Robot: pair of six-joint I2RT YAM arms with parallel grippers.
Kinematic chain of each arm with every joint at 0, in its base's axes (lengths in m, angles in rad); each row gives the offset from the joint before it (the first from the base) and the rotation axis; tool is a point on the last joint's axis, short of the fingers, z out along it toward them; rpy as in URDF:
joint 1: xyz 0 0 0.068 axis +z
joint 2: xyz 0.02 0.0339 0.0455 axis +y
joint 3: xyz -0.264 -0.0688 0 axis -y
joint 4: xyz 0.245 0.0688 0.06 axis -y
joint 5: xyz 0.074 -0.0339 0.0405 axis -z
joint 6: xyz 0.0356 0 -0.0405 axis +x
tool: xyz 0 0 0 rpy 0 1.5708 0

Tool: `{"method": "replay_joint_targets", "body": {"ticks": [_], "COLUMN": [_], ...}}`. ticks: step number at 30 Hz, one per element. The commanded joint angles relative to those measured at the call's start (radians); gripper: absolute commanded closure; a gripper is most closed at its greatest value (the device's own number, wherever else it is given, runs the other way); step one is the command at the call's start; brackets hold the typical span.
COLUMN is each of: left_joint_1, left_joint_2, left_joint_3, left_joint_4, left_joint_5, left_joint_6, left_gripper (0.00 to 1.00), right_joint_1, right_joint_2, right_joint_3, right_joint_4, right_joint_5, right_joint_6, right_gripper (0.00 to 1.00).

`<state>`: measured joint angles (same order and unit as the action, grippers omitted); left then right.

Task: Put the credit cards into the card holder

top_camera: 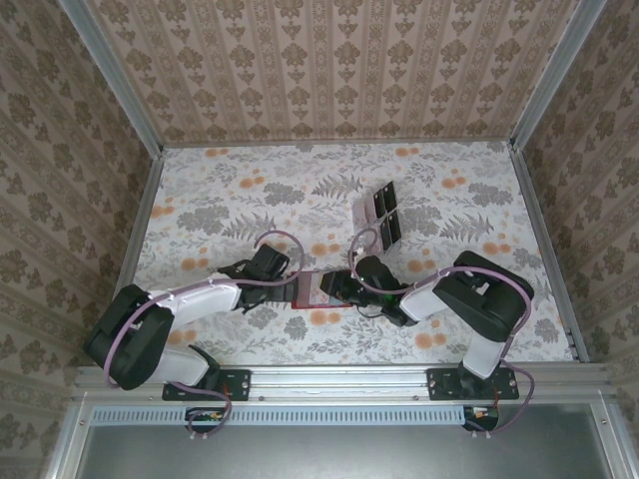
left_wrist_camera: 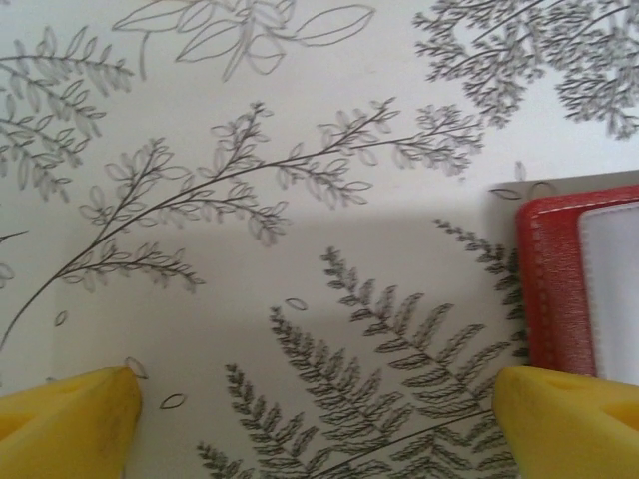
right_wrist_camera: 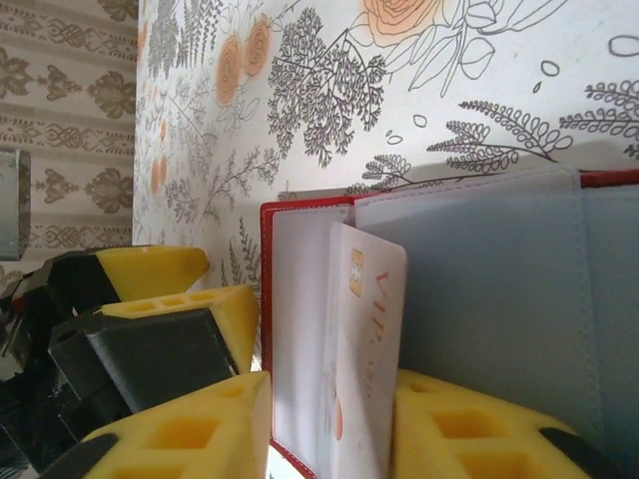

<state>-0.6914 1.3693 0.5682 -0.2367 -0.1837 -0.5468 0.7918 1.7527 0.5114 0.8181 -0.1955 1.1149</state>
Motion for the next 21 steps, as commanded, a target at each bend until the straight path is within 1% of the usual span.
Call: {"method": "replay_joint_targets", "body": {"ticks": [1,5,8,14,21], "left_joint_1": [0.012,0.014,0.014,0.014,0.012], "left_joint_2": [-0.015,-0.012,-0.008,-0.012,0.007], "left_joint_3": [-0.001,-0.006,-0.011,-0.02,-0.012], "left_joint_4": [-0.032,-0.023,-0.022,-0.019,-0.001], "left_joint_5": [-0.011,-0.006,-0.001,-0.001,0.007], "left_joint_6": [-0.01,-0.01,-0.013,-0.015,-0.01], "left_gripper": [0.0,0.0,0.0,0.0,0.0], "right_joint_1": [-0.009,-0.013,-0.015,-0.019,-0.021], "right_joint_2": [-0.021,-0.048,-0.079,-0.144,-0.185], "right_joint_3": [0.011,0.03,0.055,0.101,0.16], "right_joint_4": [-0.159,-0.23,-0.309,-0.454,-0.588], "right_joint_5": [0.017,0.028,0.038,0.07,0.076], "right_joint_6": [-0.041,-0.062,-0.09,-0.142,-0.203], "right_gripper": [0.56,0.48,0.44,0.4,0.38]}}
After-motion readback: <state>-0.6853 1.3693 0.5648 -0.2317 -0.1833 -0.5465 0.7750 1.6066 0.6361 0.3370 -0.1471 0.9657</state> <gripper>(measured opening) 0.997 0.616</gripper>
